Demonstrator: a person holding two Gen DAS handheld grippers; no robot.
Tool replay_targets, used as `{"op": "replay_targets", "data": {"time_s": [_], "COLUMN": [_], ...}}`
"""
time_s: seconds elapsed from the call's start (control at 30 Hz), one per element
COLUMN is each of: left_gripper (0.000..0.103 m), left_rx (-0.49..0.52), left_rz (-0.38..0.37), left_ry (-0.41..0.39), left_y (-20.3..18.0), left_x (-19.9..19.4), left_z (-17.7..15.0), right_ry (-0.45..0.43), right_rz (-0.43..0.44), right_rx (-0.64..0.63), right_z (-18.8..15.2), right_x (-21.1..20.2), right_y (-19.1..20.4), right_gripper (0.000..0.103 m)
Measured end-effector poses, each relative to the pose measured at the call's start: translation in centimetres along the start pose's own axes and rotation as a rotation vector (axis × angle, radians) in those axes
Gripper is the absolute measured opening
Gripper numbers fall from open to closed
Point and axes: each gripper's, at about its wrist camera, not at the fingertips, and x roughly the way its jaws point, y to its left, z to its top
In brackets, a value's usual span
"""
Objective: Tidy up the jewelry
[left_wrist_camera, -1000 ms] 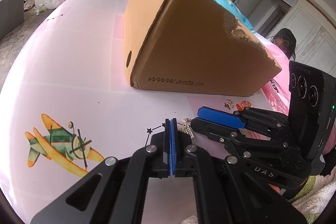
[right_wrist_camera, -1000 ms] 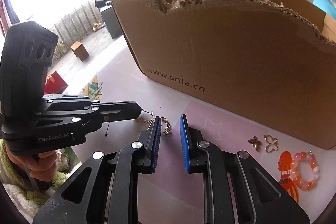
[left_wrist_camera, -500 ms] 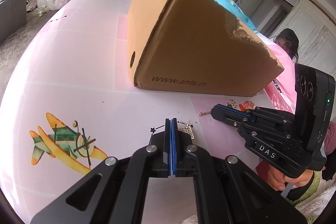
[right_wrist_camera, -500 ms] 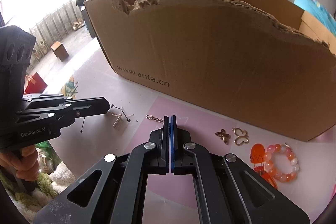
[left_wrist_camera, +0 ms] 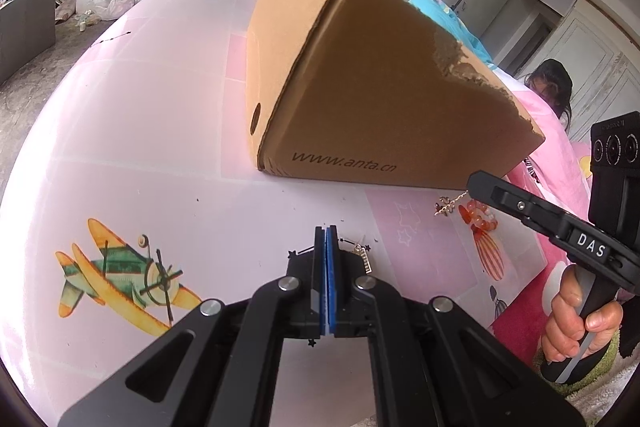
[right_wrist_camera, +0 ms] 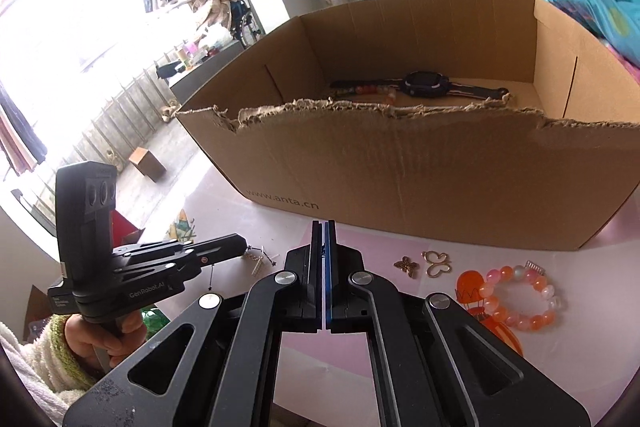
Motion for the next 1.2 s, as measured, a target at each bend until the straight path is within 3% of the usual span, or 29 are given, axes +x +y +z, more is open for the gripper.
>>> {"op": "replay_targets", "data": {"time_s": [0.13,0.37,0.73,0.83,1.0,1.2], "left_gripper": [0.000,0.000,0.000,0.000,0.000,0.000], "left_rx": [-0.020,0.043,0.218,0.271,0.303,0.288], "left_rz": [-0.038,-0.095,-0.240,-0.267,-0.271,-0.151], "left_ry": [-0.036,-0.113,-0.282,-0.319,-0.290,-0.136], "left_y": [0.1,-1.6,-7.5,-9.1,-10.6,-10.3], "left_x": [-0.9,-3.9,-11.0,-11.7,-10.0,-3.2], "left_z": [0.3,1.3,4.4,6.1,10.0,14.0], "right_ry": [-0.033,-0.089,-0.199,-0.238,-0.275,-0.165], "right_rz": [0.008,0.042,0.135,0.122,0.063,0.015], "right_rx": [-0.003,-0.015,-0.046,-0.038,-0.039,0.040], "right_z": [1.1,2.0,5.4,6.6,8.8,11.5], "right_x": [-0.9,-2.1,-4.8,-5.4,-5.8,-2.4], "right_y": [0.5,0.8,2.4,2.2,0.7,-3.8], "right_gripper": [0.000,0.000,0.000,0.000,0.000,0.000]}}
